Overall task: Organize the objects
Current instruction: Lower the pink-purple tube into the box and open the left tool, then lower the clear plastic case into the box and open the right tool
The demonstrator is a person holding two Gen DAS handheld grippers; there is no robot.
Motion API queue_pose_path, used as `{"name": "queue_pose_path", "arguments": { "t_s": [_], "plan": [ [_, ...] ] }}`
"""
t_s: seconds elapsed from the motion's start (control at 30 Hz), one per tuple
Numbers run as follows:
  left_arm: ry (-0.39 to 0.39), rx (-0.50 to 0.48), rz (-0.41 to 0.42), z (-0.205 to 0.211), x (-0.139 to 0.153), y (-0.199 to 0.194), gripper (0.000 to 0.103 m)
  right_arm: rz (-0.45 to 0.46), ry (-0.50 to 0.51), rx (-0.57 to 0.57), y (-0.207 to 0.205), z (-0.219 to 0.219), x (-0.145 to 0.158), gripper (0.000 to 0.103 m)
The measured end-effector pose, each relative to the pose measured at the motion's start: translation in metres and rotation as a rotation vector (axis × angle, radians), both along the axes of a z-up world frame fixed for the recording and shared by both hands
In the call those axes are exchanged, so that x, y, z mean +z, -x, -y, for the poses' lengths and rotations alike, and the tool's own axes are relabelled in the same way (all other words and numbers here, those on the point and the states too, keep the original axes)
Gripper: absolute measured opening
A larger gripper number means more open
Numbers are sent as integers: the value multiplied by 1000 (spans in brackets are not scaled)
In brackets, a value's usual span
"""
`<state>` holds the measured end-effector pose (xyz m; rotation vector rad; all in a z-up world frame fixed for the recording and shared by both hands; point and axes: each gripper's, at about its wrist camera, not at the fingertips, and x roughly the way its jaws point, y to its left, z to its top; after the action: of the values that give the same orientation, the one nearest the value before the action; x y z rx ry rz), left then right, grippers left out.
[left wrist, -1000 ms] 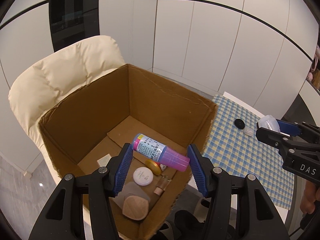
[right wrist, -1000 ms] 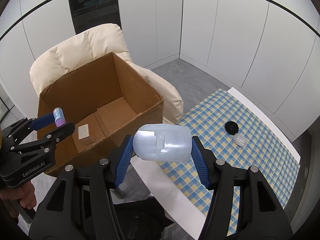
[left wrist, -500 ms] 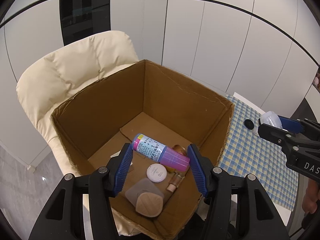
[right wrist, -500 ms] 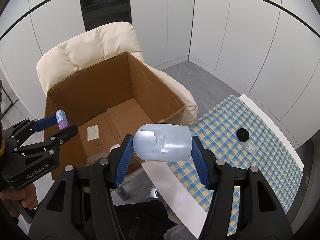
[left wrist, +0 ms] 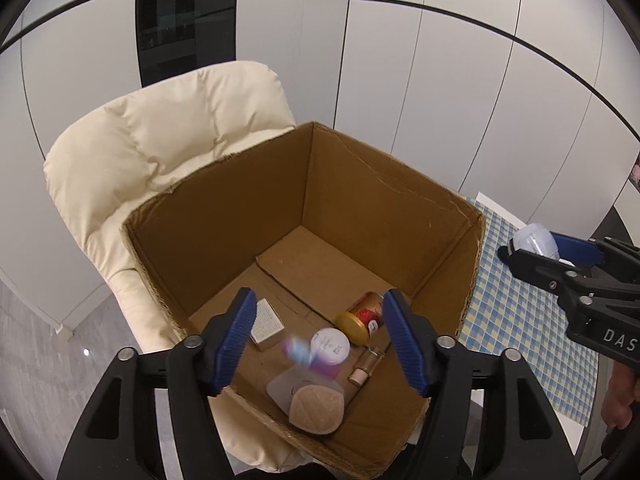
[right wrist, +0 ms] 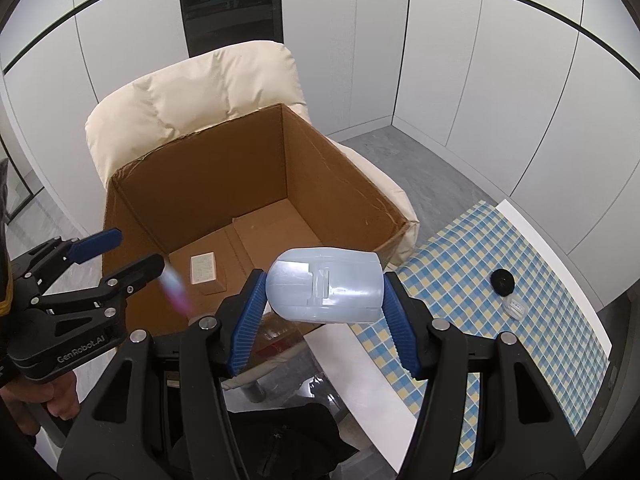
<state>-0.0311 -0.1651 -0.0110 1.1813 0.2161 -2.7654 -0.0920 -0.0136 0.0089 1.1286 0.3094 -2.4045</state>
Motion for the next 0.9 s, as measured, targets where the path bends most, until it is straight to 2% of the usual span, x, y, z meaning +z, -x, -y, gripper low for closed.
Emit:
{"name": "queue_pose_path", "arguments": {
  "t_s": [0.1,0.13,0.17,0.23,0.3,0.47,0.9],
  "plan": [
    [-1,3,-12,5,2,-3,73,0,1,8,0,6,0,60],
    [-1,7,-15,7,3,-4,78,-1,3,12,0,8,0,60],
    [-2,13,-18,9,4,-5,92,-1,4,15,0,9,1,60],
    [-4,42,-45,16,8,-10,102,-1,5,22,-1,13,1,60],
    [-17,70,-70,25,12,-15,103,-1,5,30,-1,19,1,60],
    [-69,128,-72,48,14,-22,103,-1,5,54,-3,32,0,60],
    [-78,193,-82,78,16,-40,103,2,0,114,-11,63,-1,60]
  ]
}}
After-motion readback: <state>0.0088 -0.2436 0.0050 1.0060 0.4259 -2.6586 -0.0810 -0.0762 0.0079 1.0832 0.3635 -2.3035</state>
